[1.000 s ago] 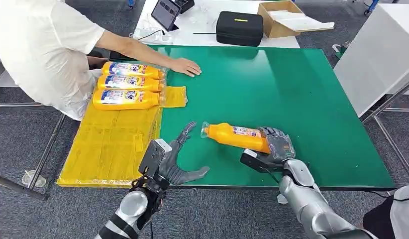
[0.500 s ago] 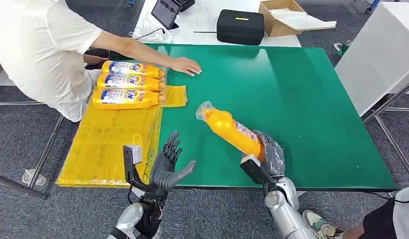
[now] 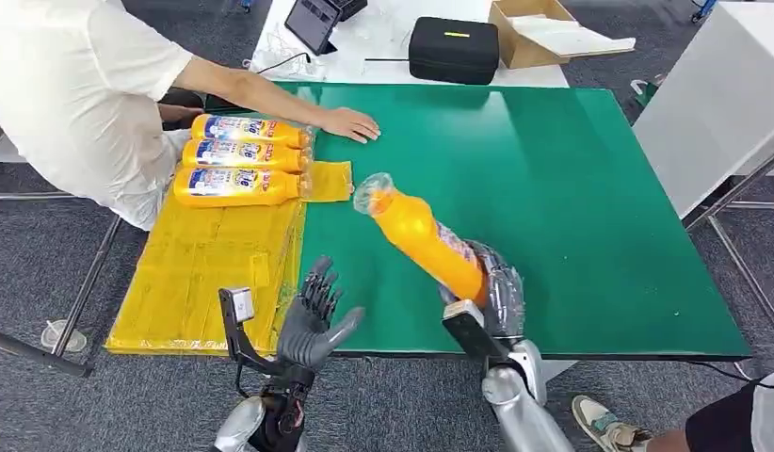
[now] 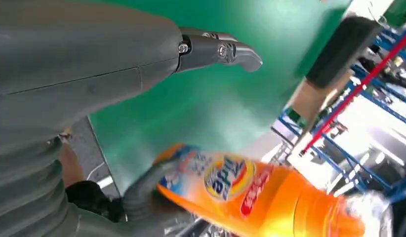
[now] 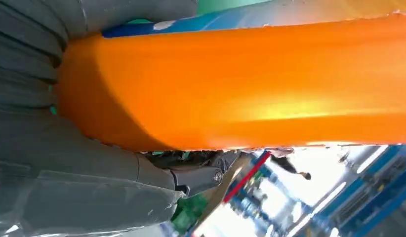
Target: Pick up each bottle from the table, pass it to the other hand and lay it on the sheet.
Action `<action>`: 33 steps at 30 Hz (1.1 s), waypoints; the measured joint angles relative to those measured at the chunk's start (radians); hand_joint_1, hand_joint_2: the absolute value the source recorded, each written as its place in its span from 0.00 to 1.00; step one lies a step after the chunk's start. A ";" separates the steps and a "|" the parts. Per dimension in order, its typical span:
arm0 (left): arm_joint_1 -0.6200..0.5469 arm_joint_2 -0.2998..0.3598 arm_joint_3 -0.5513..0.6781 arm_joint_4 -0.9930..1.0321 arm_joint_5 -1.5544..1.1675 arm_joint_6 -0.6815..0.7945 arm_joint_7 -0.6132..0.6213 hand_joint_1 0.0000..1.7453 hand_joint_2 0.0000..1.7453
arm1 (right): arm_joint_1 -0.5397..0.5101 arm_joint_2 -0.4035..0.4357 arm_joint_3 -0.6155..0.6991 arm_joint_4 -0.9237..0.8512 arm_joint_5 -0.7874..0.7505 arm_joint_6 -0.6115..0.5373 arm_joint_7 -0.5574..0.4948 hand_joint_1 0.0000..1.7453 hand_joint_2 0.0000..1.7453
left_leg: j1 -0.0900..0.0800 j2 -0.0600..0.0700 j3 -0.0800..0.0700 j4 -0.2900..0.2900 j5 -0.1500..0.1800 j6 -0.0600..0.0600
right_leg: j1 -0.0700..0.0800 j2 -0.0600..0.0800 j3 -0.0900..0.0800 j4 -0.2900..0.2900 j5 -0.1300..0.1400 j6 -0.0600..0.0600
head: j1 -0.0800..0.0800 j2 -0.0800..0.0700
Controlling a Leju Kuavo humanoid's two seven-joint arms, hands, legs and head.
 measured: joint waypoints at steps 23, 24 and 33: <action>-0.058 -0.006 -0.020 0.001 0.087 -0.081 0.068 0.00 1.00 | -0.070 0.064 0.233 0.101 0.039 0.014 -0.029 0.91 1.00 | 0.000 0.000 -0.001 0.000 0.001 -0.001 | 0.000 0.000 -0.001 0.000 0.000 0.000 | 0.000 0.000; -0.058 -0.006 -0.020 0.001 0.087 -0.080 0.068 0.00 1.00 | -0.071 0.064 0.234 0.103 0.039 0.014 -0.029 0.91 1.00 | 0.000 0.000 -0.001 0.000 0.001 -0.001 | 0.000 0.000 -0.001 0.000 0.000 0.000 | 0.000 0.000; -0.071 -0.006 -0.024 -0.002 0.083 -0.063 0.048 0.00 1.00 | -0.059 0.062 0.285 0.041 0.051 -0.006 -0.004 0.93 1.00 | 0.000 0.000 -0.001 0.000 0.001 -0.001 | 0.000 0.000 -0.002 0.000 0.000 0.000 | 0.000 0.000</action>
